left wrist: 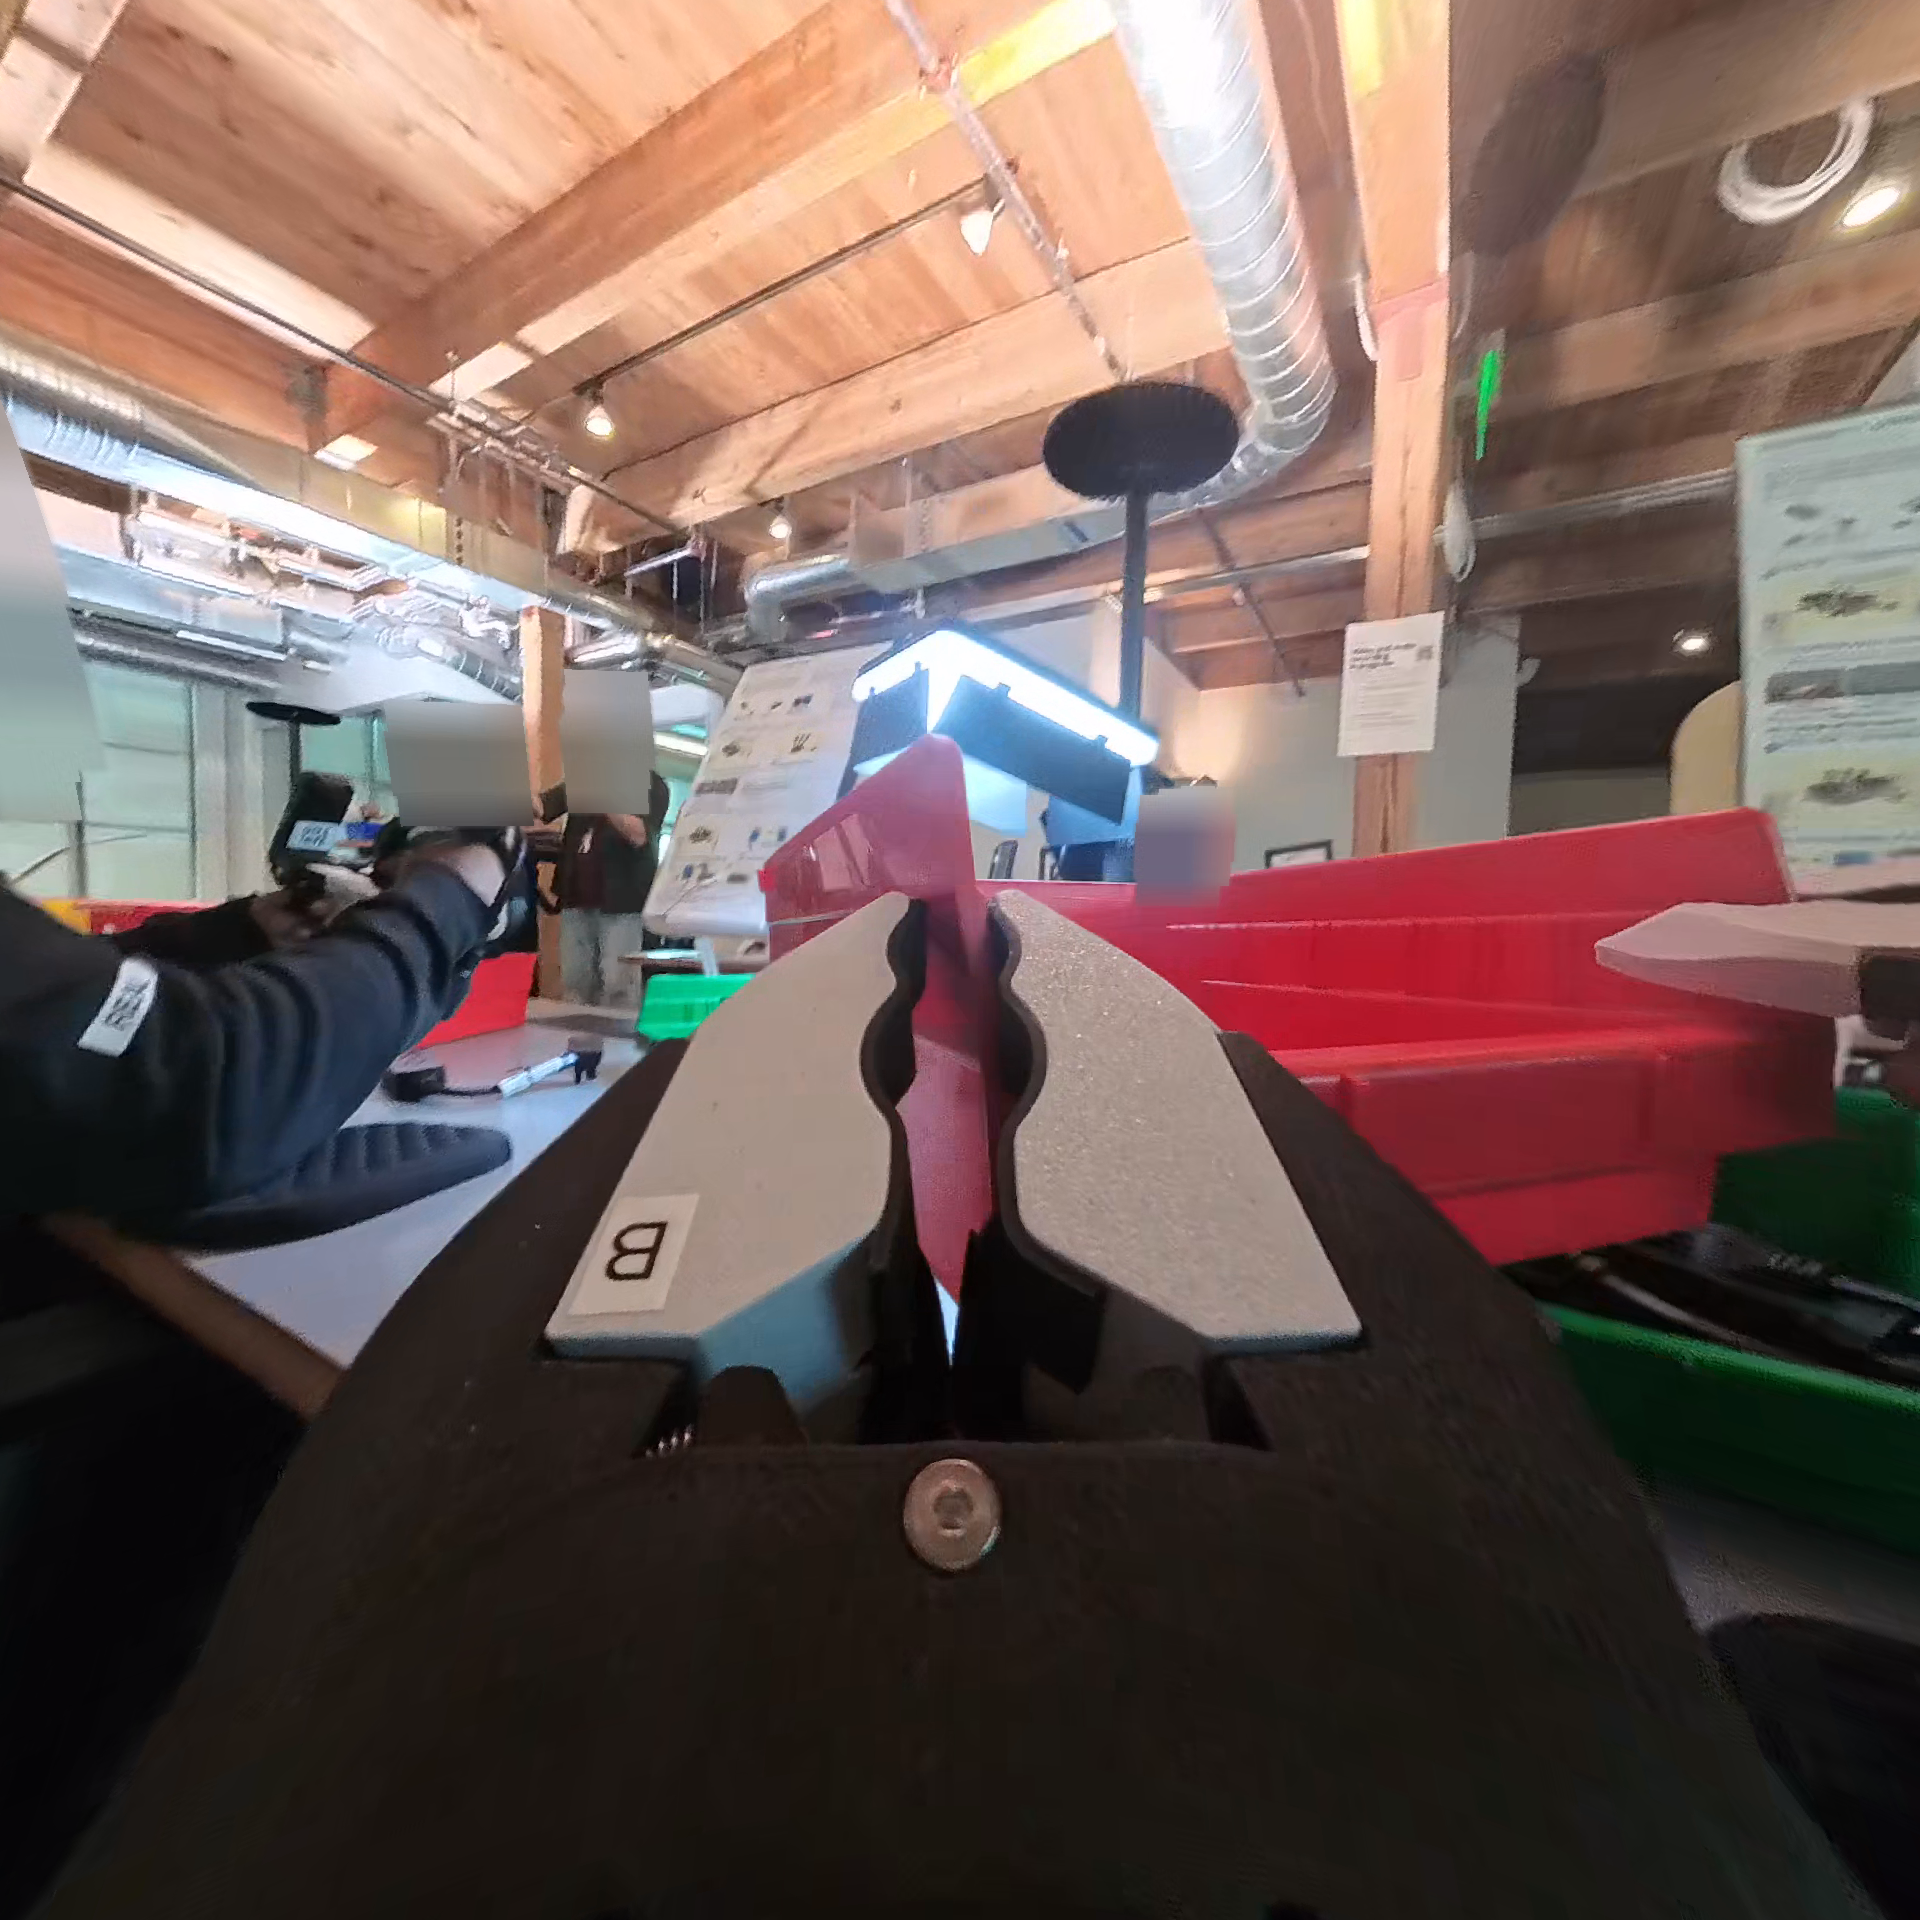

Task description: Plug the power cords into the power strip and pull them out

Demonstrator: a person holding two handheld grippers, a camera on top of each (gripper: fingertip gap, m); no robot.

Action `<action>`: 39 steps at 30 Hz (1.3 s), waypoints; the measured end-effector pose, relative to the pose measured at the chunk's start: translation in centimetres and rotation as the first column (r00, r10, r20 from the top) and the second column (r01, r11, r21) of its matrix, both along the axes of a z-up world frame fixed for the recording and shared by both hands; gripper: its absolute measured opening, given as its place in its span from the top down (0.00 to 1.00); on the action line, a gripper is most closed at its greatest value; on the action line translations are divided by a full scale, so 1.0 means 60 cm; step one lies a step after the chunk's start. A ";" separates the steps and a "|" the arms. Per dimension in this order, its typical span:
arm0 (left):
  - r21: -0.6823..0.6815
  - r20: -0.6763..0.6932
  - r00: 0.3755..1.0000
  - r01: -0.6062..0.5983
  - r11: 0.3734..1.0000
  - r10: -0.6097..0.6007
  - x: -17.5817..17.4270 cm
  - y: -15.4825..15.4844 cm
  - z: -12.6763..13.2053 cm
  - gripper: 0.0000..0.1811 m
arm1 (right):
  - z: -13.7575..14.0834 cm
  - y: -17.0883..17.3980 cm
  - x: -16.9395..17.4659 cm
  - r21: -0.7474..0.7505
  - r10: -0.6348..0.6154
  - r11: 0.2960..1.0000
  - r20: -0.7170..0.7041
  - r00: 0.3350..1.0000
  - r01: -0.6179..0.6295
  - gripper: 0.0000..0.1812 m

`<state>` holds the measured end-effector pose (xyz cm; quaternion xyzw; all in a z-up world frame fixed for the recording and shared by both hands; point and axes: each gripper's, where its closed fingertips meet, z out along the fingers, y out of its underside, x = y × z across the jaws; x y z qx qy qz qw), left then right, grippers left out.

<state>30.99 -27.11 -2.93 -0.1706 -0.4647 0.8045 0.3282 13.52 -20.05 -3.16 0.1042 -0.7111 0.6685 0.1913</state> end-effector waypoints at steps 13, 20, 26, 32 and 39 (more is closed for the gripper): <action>-0.292 -0.013 0.936 0.332 0.897 -0.351 -0.192 0.261 0.161 0.95 | 0.124 0.353 -0.147 -0.243 -0.374 0.911 -0.139 0.917 0.334 0.95; -0.281 0.073 0.818 0.566 0.775 -0.571 -0.331 0.426 0.146 0.95 | 0.087 0.565 -0.222 -0.228 -0.602 0.788 -0.089 0.794 0.572 0.94; -0.230 0.182 0.731 0.682 0.694 -0.658 -0.410 0.525 0.100 0.94 | 0.020 0.674 -0.264 -0.164 -0.688 0.717 -0.015 0.725 0.677 0.94; -0.148 0.262 0.673 0.736 0.660 -0.692 -0.454 0.562 0.038 0.94 | -0.050 0.712 -0.290 -0.078 -0.723 0.687 0.026 0.690 0.723 0.94; -0.063 0.312 0.641 0.751 0.657 -0.702 -0.476 0.561 -0.015 0.93 | -0.097 0.714 -0.300 -0.015 -0.733 0.679 0.044 0.679 0.734 0.94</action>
